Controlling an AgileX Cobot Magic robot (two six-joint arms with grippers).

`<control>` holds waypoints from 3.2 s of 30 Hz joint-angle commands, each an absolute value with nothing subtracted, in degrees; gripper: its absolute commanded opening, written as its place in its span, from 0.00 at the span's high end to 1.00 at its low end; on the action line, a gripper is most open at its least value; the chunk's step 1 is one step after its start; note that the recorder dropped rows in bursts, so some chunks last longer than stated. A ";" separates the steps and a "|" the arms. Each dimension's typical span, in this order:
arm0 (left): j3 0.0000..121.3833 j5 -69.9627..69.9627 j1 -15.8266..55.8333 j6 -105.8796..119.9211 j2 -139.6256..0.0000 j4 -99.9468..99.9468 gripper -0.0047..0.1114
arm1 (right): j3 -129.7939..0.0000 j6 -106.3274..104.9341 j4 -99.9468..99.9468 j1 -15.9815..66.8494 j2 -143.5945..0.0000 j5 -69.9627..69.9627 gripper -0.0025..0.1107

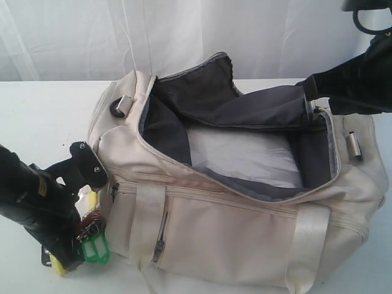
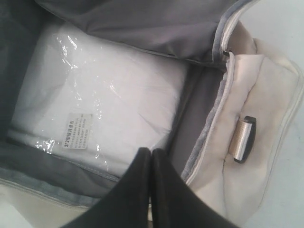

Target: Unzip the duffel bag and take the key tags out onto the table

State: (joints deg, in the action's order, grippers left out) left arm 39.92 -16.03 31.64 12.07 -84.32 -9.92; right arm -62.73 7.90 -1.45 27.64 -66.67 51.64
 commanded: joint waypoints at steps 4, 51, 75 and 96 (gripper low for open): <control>42.77 -21.51 32.07 11.56 -84.39 -9.01 0.54 | -62.66 8.20 -1.31 27.45 -66.27 50.77 0.98; 56.12 -37.49 32.07 4.65 -75.35 -0.71 0.96 | -51.33 5.51 8.04 27.45 -63.70 43.01 0.98; 56.12 -37.40 32.07 4.65 -75.35 1.92 0.96 | -51.29 -1.43 15.35 27.45 -36.72 42.62 0.98; 56.12 -37.52 32.07 4.65 -75.35 1.88 0.96 | -40.83 -1.43 15.35 21.08 -13.60 42.26 0.98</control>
